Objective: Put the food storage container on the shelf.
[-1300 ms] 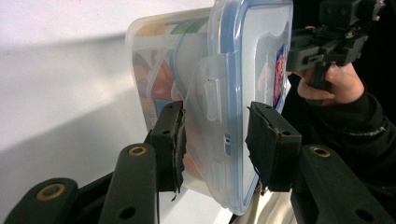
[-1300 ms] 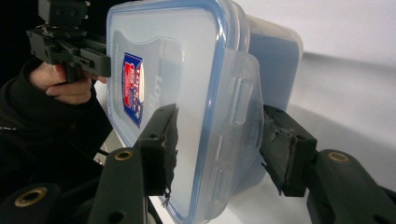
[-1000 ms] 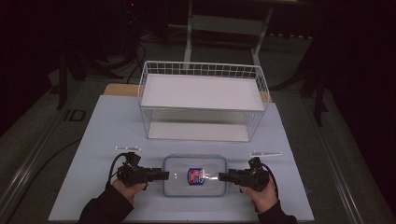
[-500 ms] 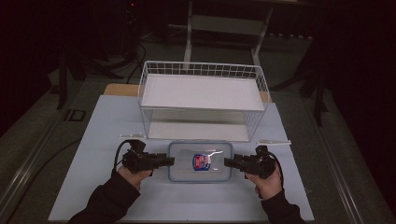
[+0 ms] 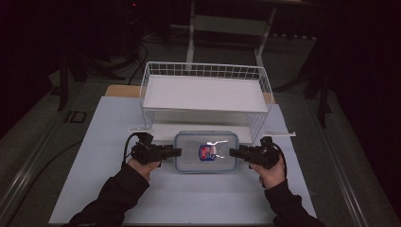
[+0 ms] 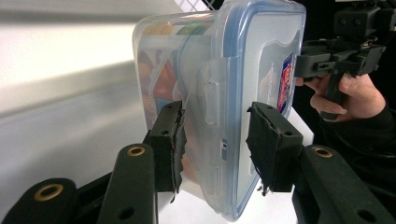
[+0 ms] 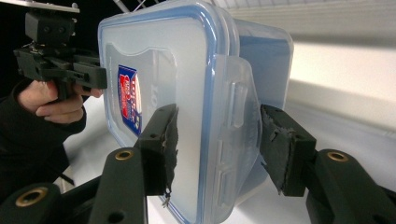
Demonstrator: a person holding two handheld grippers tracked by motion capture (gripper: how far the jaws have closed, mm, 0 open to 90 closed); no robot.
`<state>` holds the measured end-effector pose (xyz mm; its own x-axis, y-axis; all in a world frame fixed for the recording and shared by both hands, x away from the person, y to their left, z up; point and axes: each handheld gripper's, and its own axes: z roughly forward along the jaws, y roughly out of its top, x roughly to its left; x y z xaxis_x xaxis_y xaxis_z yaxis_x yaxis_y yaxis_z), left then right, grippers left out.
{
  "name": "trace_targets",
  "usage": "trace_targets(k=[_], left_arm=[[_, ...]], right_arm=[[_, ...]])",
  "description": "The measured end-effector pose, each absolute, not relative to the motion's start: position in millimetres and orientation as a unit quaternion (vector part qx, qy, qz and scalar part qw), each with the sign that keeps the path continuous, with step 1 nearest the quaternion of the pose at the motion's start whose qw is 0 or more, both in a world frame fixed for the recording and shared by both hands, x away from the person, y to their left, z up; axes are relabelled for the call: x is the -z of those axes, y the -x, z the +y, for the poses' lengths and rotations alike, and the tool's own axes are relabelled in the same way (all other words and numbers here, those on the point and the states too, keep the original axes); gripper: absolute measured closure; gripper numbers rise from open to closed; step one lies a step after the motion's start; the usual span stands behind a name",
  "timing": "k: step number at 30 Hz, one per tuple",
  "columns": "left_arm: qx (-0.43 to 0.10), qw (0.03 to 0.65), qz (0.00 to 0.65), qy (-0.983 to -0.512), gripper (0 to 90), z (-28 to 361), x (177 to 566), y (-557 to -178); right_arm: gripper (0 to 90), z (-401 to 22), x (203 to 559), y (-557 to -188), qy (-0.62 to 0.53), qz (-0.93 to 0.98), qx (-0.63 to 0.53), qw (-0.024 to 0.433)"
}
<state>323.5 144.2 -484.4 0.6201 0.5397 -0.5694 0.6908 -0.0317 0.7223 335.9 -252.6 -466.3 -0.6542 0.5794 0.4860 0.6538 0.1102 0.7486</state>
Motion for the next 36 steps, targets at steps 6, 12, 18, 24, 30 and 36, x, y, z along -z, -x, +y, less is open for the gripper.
trace_targets(k=[6, 12, 18, 24, 30, 36], left_arm=[[0.053, 0.554, 0.430, -0.712, 56.4, 139, 486, -339], [0.048, 0.555, 0.436, -0.707, 56.0, 135, 494, -354], [0.039, 0.558, 0.441, -0.702, 55.3, 134, 506, -368], [0.029, 0.564, 0.448, -0.693, 54.6, 134, 514, -379], [0.012, 0.567, 0.457, -0.685, 53.6, 133, 517, -385], [0.012, 0.573, 0.457, -0.680, 53.3, 133, 518, -388]], right_arm=[[48.7, -258, 468, -353, 0.419, -0.734, 0.533, 0.032], [48.7, -259, 478, -367, 0.427, -0.732, 0.530, 0.034], [48.7, -258, 487, -381, 0.433, -0.732, 0.524, 0.032], [48.4, -255, 492, -393, 0.437, -0.732, 0.522, 0.022], [48.2, -253, 500, -402, 0.442, -0.725, 0.527, 0.016], [47.8, -253, 501, -406, 0.448, -0.715, 0.537, 0.014]])
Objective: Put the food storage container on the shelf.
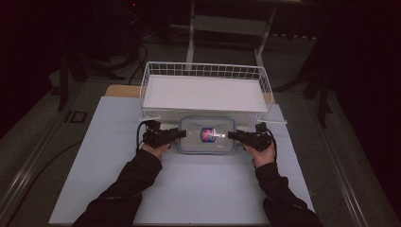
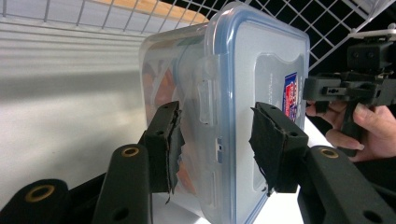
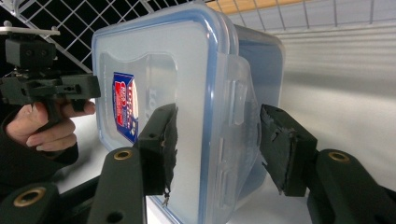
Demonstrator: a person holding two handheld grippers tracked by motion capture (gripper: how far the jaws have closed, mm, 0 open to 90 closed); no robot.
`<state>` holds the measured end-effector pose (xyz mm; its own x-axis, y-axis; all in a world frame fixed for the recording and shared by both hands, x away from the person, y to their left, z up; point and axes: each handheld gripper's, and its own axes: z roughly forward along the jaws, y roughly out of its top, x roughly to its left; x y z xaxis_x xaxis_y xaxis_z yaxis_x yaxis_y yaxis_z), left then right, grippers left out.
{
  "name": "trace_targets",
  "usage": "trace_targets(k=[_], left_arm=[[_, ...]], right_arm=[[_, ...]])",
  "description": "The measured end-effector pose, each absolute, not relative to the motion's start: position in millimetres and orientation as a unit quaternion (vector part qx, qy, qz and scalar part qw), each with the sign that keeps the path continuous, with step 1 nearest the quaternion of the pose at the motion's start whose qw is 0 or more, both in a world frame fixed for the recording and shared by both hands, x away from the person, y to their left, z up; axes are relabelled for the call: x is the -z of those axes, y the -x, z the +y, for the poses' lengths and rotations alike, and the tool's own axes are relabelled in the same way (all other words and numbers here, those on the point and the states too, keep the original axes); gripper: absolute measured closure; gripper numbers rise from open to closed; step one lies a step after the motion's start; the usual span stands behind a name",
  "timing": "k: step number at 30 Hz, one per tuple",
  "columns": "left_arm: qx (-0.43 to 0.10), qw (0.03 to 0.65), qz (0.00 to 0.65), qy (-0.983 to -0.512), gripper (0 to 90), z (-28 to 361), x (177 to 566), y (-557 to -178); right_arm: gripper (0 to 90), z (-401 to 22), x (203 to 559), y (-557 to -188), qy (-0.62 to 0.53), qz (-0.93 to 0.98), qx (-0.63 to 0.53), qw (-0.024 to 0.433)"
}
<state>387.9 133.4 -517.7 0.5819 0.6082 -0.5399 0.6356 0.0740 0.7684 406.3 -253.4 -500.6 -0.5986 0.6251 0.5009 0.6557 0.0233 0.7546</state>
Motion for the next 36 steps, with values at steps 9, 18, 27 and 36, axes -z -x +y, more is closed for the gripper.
trace_targets(k=[9, 18, 27, 36], left_arm=[[-0.009, 0.577, 0.471, -0.667, 51.2, 132, 520, -390], [-0.054, 0.577, 0.477, -0.661, 49.9, 128, 522, -391], [-0.096, 0.561, 0.480, -0.668, 44.4, 123, 517, -391], [-0.098, 0.563, 0.478, -0.667, 42.1, 126, 512, -387]], right_arm=[[45.9, -250, 502, -406, 0.464, -0.705, 0.537, -0.005], [45.2, -239, 499, -404, 0.483, -0.702, 0.519, -0.067], [41.8, -233, 495, -404, 0.490, -0.704, 0.503, -0.102], [37.6, -233, 492, -400, 0.484, -0.701, 0.511, -0.114]])
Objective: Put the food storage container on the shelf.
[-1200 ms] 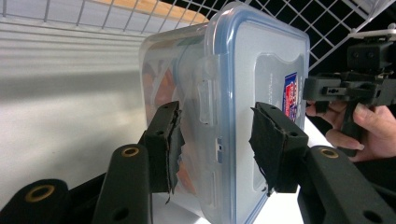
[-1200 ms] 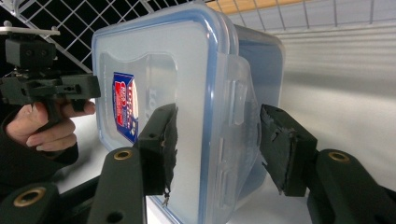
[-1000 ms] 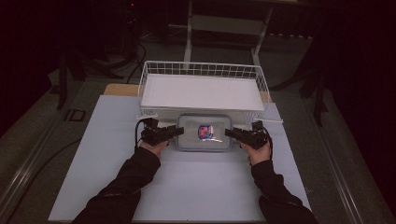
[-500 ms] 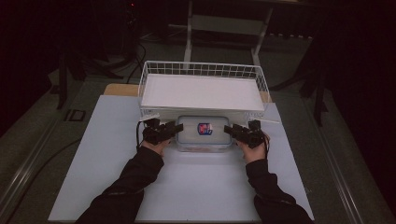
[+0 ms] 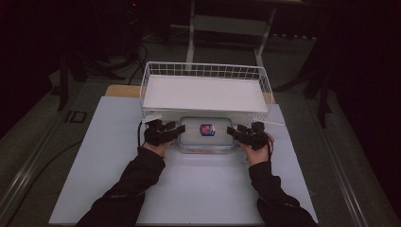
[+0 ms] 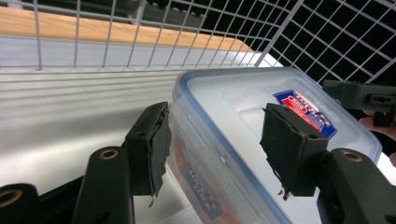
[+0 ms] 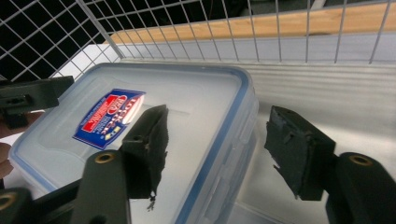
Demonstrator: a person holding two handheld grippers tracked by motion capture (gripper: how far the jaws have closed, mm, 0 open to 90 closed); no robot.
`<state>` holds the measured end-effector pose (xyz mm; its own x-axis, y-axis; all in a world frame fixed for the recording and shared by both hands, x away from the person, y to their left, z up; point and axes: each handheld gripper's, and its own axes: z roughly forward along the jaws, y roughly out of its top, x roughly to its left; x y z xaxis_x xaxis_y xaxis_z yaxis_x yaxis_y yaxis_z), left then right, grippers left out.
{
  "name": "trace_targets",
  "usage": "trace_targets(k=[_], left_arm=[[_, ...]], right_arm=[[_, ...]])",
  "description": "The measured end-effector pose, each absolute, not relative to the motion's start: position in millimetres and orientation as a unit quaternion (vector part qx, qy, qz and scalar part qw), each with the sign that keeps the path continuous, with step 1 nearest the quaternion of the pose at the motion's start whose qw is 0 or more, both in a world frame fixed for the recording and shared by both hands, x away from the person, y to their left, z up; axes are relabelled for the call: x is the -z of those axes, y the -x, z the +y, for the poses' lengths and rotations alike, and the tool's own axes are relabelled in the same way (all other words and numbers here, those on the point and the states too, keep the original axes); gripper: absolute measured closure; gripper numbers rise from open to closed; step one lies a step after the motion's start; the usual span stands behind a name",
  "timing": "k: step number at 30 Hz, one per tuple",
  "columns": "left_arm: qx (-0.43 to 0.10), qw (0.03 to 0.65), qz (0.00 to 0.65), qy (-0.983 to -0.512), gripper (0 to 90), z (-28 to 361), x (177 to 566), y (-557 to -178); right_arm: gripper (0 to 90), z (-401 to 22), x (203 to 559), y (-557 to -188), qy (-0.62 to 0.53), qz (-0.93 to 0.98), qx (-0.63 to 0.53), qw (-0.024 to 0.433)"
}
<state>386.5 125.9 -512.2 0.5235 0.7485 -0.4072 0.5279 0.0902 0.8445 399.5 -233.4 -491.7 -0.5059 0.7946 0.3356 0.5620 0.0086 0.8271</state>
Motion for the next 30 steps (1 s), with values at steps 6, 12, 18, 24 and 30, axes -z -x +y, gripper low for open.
trace_targets(k=[6, 12, 18, 24, 30], left_arm=[[-0.086, 0.573, 0.458, -0.674, 29.6, 132, 506, -376], [-0.086, 0.582, 0.435, -0.681, 13.9, 137, 499, -355], [-0.075, 0.578, 0.429, -0.690, 1.9, 148, 492, -334], [-0.067, 0.564, 0.422, -0.707, 0.0, 151, 484, -318], [-0.076, 0.552, 0.412, -0.722, 0.0, 156, 483, -293]], right_arm=[[36.6, -233, 484, -389, -0.472, 0.705, -0.518, 0.111], [36.4, -229, 472, -370, -0.452, 0.709, -0.529, 0.111], [37.9, -220, 465, -348, -0.427, 0.720, -0.538, 0.097], [44.0, -210, 466, -331, -0.410, 0.737, -0.531, 0.078], [60.7, -193, 475, -316, -0.387, 0.765, -0.513, 0.044]])
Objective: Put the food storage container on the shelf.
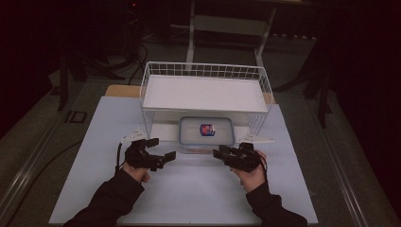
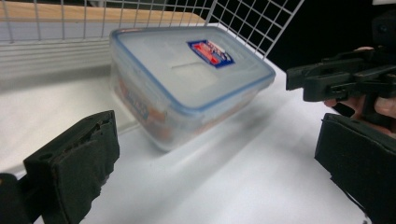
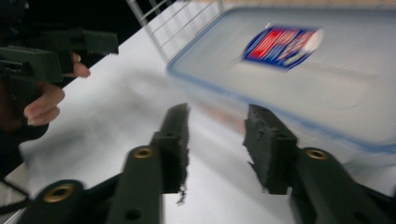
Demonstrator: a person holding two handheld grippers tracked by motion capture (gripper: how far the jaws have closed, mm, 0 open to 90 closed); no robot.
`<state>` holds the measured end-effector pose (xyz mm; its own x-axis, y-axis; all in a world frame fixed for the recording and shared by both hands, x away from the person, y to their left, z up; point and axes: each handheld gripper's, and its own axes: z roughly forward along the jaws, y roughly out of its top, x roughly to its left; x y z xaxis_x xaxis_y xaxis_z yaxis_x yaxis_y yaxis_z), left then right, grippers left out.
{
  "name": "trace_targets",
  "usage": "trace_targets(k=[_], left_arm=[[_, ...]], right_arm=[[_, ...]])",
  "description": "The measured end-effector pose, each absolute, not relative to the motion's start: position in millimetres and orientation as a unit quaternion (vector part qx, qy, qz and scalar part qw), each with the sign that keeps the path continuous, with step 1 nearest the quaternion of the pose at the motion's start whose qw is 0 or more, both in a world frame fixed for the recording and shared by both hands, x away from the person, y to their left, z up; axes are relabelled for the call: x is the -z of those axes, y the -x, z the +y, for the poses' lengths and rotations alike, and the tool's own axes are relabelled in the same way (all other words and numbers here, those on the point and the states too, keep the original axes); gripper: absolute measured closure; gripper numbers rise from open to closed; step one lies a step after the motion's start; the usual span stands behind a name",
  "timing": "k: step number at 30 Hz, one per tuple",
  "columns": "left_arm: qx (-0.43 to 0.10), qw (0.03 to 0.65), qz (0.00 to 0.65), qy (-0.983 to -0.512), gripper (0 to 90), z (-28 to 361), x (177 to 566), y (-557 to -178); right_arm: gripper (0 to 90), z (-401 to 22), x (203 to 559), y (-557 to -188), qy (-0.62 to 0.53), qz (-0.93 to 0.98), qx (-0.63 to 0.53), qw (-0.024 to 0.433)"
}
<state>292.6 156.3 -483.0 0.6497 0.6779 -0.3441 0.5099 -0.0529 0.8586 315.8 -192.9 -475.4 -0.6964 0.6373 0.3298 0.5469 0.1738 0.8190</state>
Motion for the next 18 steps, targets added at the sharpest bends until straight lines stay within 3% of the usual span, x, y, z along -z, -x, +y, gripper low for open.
trace_targets(k=[3, 6, 7, 8, 18], left_arm=[[-0.081, 0.547, 0.407, -0.727, 0.0, 157, 487, -282], [-0.080, 0.542, 0.402, -0.734, 0.0, 157, 493, -271], [-0.080, 0.542, 0.402, -0.734, 0.0, 157, 493, -271], [-0.086, 0.541, 0.401, -0.734, 0.0, 156, 498, -267], [-0.106, 0.532, 0.376, -0.751, 0.0, 149, 509, -263]], right_arm=[[62.7, -191, 477, -315, -0.386, 0.768, -0.510, 0.039], [76.2, -184, 484, -312, -0.380, 0.777, -0.500, 0.032], [76.2, -184, 484, -312, -0.380, 0.777, -0.500, 0.032], [88.5, -180, 489, -313, -0.376, 0.783, -0.495, 0.025], [89.9, -165, 503, -324, -0.382, 0.796, -0.469, 0.025]])
